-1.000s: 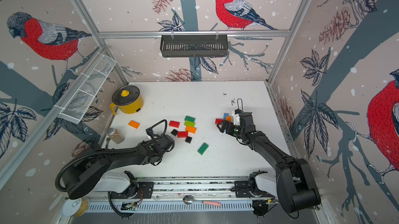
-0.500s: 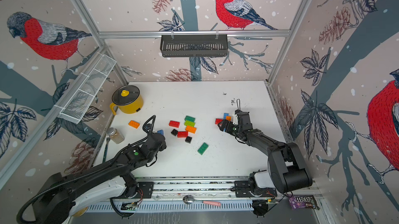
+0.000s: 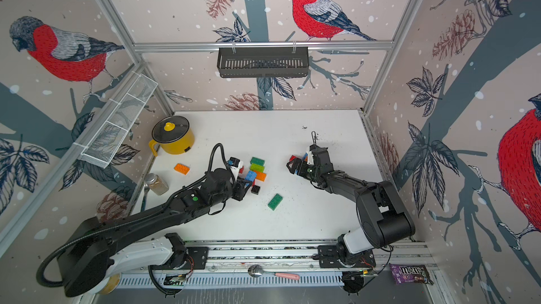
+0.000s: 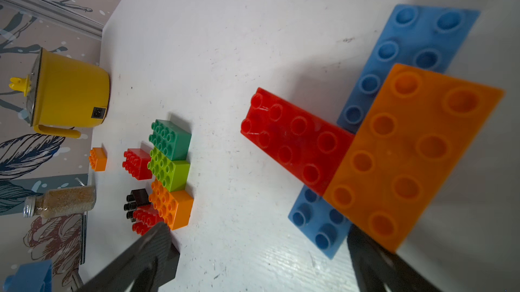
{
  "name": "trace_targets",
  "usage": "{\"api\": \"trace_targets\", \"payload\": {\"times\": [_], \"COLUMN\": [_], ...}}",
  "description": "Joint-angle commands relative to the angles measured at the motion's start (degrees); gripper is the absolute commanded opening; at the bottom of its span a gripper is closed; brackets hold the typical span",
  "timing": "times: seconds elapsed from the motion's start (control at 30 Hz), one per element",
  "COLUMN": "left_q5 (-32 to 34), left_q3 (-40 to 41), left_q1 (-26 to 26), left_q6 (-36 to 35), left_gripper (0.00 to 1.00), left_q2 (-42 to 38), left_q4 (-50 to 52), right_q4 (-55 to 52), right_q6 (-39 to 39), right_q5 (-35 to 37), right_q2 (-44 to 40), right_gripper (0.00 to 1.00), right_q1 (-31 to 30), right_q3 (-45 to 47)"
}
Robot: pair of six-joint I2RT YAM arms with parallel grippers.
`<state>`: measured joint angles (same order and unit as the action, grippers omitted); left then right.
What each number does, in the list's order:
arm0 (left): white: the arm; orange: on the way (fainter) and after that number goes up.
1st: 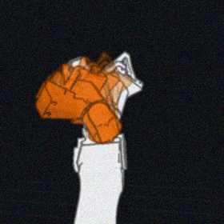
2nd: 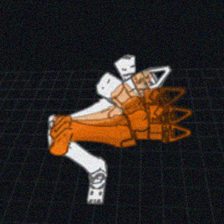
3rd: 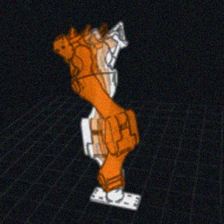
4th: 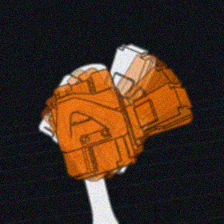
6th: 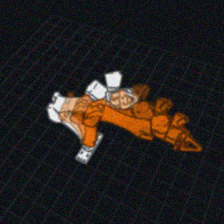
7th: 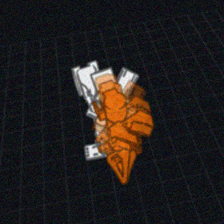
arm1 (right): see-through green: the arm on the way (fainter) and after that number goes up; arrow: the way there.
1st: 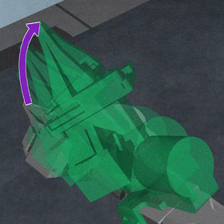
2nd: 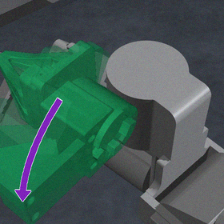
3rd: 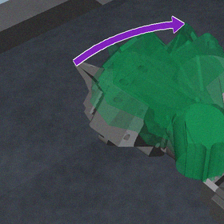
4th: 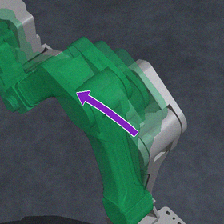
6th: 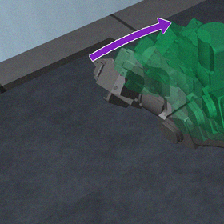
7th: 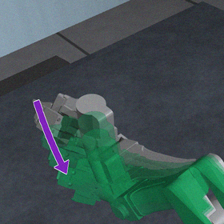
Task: Assemble a small pinwheel with lego
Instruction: Pick up the lego brick from the center of the board, then assemble the lego brick with the lego brick.
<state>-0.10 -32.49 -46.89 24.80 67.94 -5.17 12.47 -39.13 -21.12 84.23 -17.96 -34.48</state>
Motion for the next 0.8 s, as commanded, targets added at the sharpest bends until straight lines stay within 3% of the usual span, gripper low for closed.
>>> {"api": "trace_targets", "payload": {"times": [0.0,0.33,0.77], "left_q5": [-4.3,-1.3,3.5], "left_q3": [-2.9,-18.5,-33.3], "left_q1": [-0.7,-3.9,-8.0], "left_q6": [-5.9,-11.9,-8.4], "left_gripper": [0.09,0.03,0.00], "left_q2": [5.3,27.9,43.3], "left_q4": [-7.7,-9.8,-6.8], "right_q4": [-0.4,-11.5,-8.8], "right_q6": [-1.1,3.9,5.2], "right_q5": [1.4,-0.6,-2.4], "right_q2": [-4.3,-7.4,-2.7], "right_gripper": [0.99,0.99,0.99], "right_q1": [2.2,8.2,9.3], "right_q3": [1.4,-1.2,-1.9]}}
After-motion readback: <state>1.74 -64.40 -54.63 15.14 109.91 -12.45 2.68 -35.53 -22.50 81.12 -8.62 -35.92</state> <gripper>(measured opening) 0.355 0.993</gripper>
